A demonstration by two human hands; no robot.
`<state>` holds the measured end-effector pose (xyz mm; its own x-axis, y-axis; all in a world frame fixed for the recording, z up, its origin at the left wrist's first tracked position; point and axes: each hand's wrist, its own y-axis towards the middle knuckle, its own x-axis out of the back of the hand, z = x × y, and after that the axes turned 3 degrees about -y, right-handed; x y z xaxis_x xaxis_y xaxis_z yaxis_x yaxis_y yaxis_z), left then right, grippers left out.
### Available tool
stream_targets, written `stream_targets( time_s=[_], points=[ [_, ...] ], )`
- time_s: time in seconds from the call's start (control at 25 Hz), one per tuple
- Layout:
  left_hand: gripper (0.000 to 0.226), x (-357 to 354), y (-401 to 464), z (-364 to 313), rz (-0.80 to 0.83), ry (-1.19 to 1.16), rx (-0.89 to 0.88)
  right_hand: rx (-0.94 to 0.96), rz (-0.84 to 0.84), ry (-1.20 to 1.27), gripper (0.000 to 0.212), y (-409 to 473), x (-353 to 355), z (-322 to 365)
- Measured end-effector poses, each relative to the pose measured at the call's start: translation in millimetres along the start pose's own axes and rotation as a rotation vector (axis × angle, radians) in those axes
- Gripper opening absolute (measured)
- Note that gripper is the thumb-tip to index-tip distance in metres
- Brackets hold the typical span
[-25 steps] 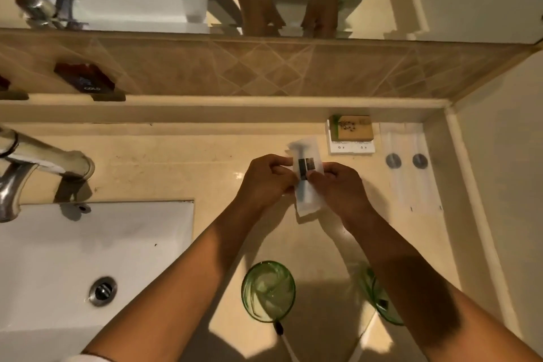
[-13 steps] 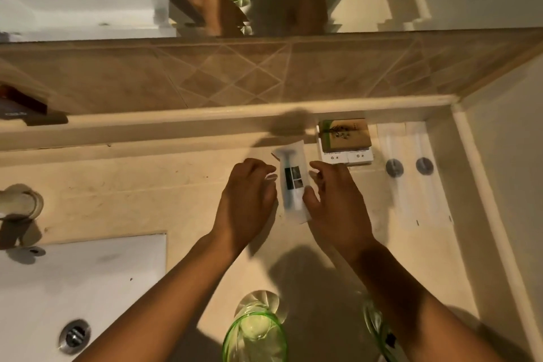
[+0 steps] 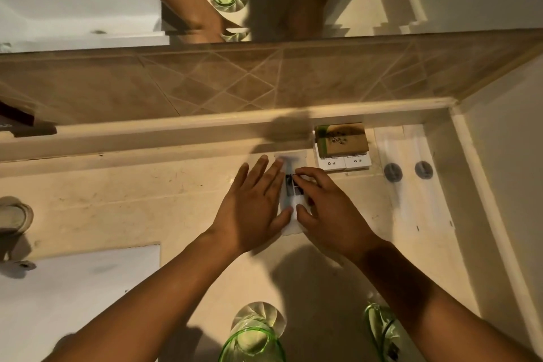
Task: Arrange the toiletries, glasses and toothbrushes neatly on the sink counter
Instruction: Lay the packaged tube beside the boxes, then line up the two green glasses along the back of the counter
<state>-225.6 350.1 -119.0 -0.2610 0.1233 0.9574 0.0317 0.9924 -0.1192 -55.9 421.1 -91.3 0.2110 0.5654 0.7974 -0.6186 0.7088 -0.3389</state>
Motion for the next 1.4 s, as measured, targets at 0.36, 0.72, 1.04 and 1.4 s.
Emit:
stream_targets(
  time_s=[0.36,0.72,1.04,1.4],
  points=[
    [0.071,-12.7,-11.3,0.1,-0.054,-0.047,-0.134,0.028,0.037,-0.016,0.067,-8.1,-1.5,-6.6],
    [0.069,-11.2,6.1,7.4,-0.146,-0.049,-0.074,0.016,-0.020,0.004,0.069,15.6,0.6,-0.9],
    [0.067,-7.5,5.1,5.0,-0.150,-0.151,-0.020,-0.002,-0.057,0.029,0.067,15.4,3.6,4.9],
    [0.019,38.3,-133.6,-9.7,-0.272,-0.801,0.466,-0.083,-0.007,0.371,0.026,-92.8,4.5,38.3]
  ],
)
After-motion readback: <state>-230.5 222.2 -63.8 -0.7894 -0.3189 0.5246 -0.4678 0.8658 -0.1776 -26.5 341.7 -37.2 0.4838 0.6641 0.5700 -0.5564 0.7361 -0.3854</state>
